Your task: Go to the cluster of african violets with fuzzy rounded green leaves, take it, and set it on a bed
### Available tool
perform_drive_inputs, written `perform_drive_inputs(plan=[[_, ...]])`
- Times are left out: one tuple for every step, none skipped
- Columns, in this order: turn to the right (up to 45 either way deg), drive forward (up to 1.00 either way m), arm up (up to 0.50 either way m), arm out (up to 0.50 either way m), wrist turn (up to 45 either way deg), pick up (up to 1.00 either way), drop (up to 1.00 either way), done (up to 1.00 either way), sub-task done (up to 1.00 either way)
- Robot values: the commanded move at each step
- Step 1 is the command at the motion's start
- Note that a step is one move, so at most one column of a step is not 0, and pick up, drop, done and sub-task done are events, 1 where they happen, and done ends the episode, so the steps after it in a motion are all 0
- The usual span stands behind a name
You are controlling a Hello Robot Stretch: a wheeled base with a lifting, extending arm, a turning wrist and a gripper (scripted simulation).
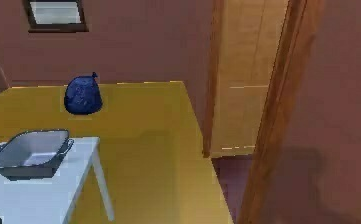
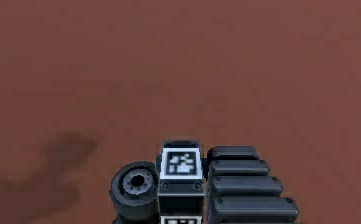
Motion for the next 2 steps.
perform_drive_inputs(plan=[[0.0,0.90,0.00,0.00,0.0,0.00,0.00,0.00,0.00],[45.0,0.00,0.00,0.00,0.0,0.00,0.00,0.00,0.00]])
